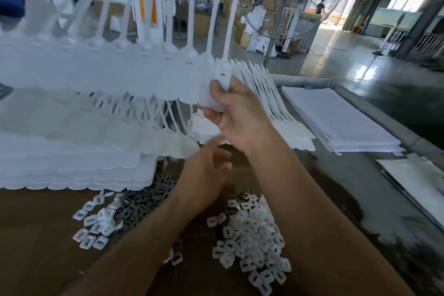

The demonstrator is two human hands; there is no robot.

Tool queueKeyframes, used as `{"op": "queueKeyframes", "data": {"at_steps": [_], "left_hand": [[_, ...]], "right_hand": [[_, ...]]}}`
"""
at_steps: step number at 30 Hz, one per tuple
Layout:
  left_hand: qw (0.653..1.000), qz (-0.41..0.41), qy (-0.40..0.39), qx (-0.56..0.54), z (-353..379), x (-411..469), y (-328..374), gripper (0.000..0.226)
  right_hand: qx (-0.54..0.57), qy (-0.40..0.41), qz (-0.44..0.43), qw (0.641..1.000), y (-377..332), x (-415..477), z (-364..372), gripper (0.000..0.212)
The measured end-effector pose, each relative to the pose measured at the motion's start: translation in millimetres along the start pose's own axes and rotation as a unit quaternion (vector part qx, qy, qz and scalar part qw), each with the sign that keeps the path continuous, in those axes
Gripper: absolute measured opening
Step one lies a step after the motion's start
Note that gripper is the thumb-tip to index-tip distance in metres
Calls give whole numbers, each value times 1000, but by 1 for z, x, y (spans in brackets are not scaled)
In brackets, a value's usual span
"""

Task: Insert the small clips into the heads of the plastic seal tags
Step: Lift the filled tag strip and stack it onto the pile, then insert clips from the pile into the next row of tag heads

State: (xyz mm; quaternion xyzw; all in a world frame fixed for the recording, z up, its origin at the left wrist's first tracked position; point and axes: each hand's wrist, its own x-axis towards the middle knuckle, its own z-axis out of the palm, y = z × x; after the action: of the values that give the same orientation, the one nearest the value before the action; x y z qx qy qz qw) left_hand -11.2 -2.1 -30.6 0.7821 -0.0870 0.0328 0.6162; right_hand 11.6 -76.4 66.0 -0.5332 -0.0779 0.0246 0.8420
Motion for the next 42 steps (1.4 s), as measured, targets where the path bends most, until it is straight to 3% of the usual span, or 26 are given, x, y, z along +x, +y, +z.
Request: {"op": "queueKeyframes", "data": {"at_steps": [4,8,10,14,17,18,21,24,29,34,37,42], "left_hand": [[964,-37,186,-188,-27,11,14,70],[905,-27,295,-306,-62,18,17,66],[880,-23,320,-350,-75,19,18,61],[888,-7,321,-330,-78,18,16,57],[886,26,299,-352,-67,12,23,38],[897,43,293,-329,-61,9,27,34],[964,77,225,-117,-45,-3,28,31],[988,82,126,31,-32,-11,21,42],[953,121,-30,277,-19,-11,9,53],[913,160,-84,367,-16,-9,0,42],[903,150,-97,391,-15,-8,-3,39],[890,121,-116,424,-13,-6,-4,43]], "right_hand": [[-42,14,-8,999,0,-7,-12,17],[-44,62,-33,997,-9,-8,-18,18],[-19,99,-48,994,-17,-10,-26,18],[-44,173,-47,983,-32,-20,-59,15],[-98,222,-22,970,-36,-34,-92,16],[-119,235,-10,965,-36,-39,-104,14],[-122,271,27,955,-36,-54,-136,13],[-158,291,66,941,-31,-66,-160,15],[-301,294,122,899,-21,-82,-185,13],[-434,311,90,841,-20,-81,-189,20],[-450,314,52,835,-18,-81,-190,29],[-534,317,55,782,-17,-82,-191,38]]}}
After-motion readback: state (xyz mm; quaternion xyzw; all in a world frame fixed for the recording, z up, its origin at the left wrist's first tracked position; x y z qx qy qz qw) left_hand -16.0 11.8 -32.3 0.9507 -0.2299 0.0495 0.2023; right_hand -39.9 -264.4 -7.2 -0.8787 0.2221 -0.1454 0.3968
